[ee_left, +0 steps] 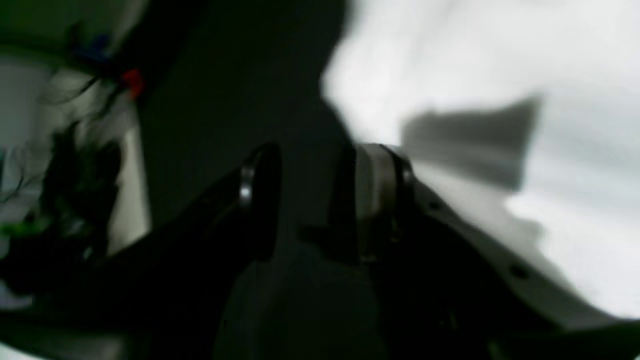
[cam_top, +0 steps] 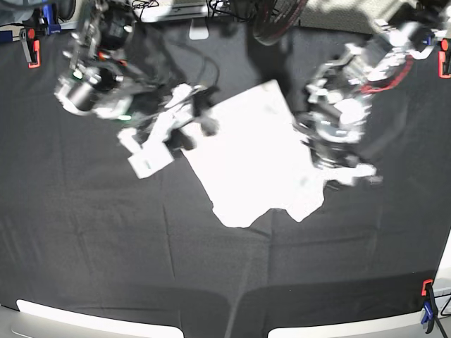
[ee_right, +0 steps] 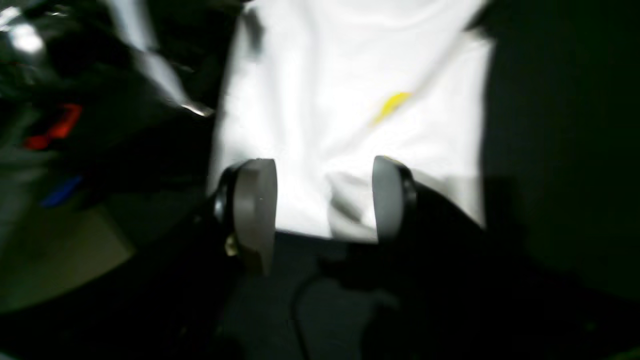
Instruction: Layout the t-shirt on the table in an organized manner, then fold the t-shirt properly
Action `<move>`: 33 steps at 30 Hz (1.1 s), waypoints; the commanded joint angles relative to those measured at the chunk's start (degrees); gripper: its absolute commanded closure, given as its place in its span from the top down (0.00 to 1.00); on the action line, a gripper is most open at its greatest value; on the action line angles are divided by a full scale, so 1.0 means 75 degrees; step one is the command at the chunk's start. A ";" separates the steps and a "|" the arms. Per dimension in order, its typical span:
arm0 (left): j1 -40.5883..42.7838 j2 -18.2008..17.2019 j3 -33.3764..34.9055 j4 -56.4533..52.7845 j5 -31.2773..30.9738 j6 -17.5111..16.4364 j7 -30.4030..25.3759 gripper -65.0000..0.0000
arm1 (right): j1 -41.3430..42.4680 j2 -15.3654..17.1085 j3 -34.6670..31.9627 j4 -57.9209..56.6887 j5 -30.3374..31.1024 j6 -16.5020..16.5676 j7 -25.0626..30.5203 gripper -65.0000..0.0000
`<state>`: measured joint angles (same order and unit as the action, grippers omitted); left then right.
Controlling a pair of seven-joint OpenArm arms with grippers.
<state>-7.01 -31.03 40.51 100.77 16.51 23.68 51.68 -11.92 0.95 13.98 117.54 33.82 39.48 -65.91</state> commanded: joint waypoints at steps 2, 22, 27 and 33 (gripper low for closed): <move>-0.0023 -0.0335 -0.0067 0.0740 0.0192 0.0230 -0.0012 0.35 | -0.0134 0.0026 0.0350 0.0463 -0.0125 0.0069 0.0137 0.46; 0.5904 -0.1256 -0.2614 0.4564 -0.0950 -0.0335 0.0595 0.35 | -0.6143 0.0962 0.3762 0.2329 0.0323 0.0069 0.0117 0.46; 0.7431 -0.1518 -0.2626 0.4564 -0.1411 -0.0627 0.0475 0.35 | -0.7396 0.0976 0.3727 0.2329 0.0370 0.0069 0.0114 0.46; 0.8632 -0.1096 -0.2626 0.3028 -0.2413 -0.2328 -0.1032 0.35 | -0.7889 0.1338 0.2151 0.1020 -0.0941 0.0069 0.0405 0.46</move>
<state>57.12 -38.68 21.02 122.37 -1.96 5.61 44.36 -69.93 10.74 29.41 124.22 26.30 39.77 -62.52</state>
